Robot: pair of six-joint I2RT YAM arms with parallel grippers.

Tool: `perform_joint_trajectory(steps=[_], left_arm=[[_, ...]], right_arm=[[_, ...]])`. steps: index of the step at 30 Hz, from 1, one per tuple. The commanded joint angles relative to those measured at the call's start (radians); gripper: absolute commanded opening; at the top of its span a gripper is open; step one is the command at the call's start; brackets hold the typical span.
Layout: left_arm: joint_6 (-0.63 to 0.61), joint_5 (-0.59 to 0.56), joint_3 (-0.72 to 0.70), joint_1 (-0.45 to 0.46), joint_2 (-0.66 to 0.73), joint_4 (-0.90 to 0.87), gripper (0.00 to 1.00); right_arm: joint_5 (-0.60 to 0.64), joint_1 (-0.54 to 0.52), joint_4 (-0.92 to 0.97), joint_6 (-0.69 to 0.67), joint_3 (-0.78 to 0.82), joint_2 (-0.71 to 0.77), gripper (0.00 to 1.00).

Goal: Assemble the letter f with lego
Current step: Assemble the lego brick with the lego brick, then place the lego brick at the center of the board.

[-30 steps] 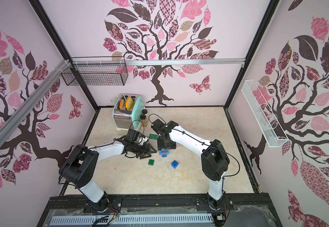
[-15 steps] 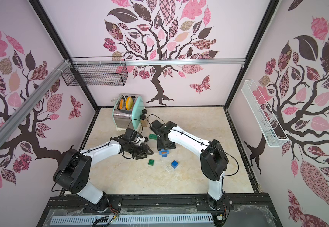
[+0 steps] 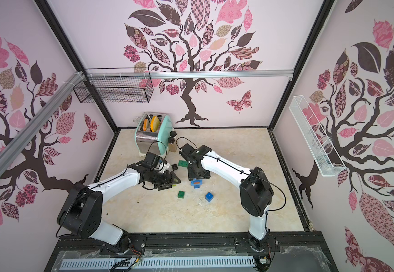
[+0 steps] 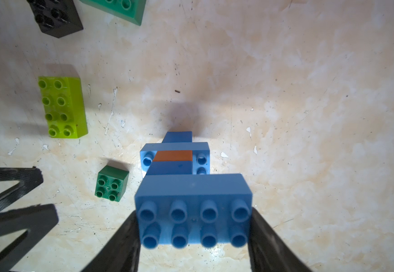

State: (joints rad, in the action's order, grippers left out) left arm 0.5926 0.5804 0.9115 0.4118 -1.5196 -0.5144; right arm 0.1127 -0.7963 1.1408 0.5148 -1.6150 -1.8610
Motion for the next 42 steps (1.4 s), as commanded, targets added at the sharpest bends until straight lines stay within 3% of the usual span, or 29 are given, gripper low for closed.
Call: perform_joint_trajectory(steps=[1, 9, 16, 23, 28, 37, 42], left_arm=[[-0.045, -0.02, 0.01, -0.004, 0.036, -0.02, 0.77], [-0.1, -0.065, 0.009, -0.004, 0.064, -0.023, 0.83], [-0.19, -0.137, -0.006, 0.041, 0.161, 0.043, 0.82], [-0.467, -0.24, -0.217, 0.165, 0.429, 0.327, 0.81], [-0.666, -0.265, -0.235, 0.23, 0.5, 0.307, 0.8], [-0.853, -0.385, -0.167, 0.411, 0.447, 0.283, 0.77], [-0.843, -0.377, -0.151, 0.438, 0.405, 0.313, 0.75]], right_arm=[[-0.006, -0.006, 0.058, -0.01, -0.011, -0.069, 0.6], [-0.002, -0.006, 0.131, -0.056, -0.175, -0.039, 0.61], [-0.082, 0.019, 0.201, -0.121, -0.272, 0.009, 0.61], [-0.175, 0.056, 0.231, -0.174, -0.239, 0.097, 0.62], [-0.243, 0.072, 0.243, -0.21, -0.195, 0.163, 0.62], [-0.343, 0.085, 0.241, -0.253, -0.136, 0.231, 0.63], [-0.362, 0.088, 0.235, -0.263, -0.113, 0.253, 0.62]])
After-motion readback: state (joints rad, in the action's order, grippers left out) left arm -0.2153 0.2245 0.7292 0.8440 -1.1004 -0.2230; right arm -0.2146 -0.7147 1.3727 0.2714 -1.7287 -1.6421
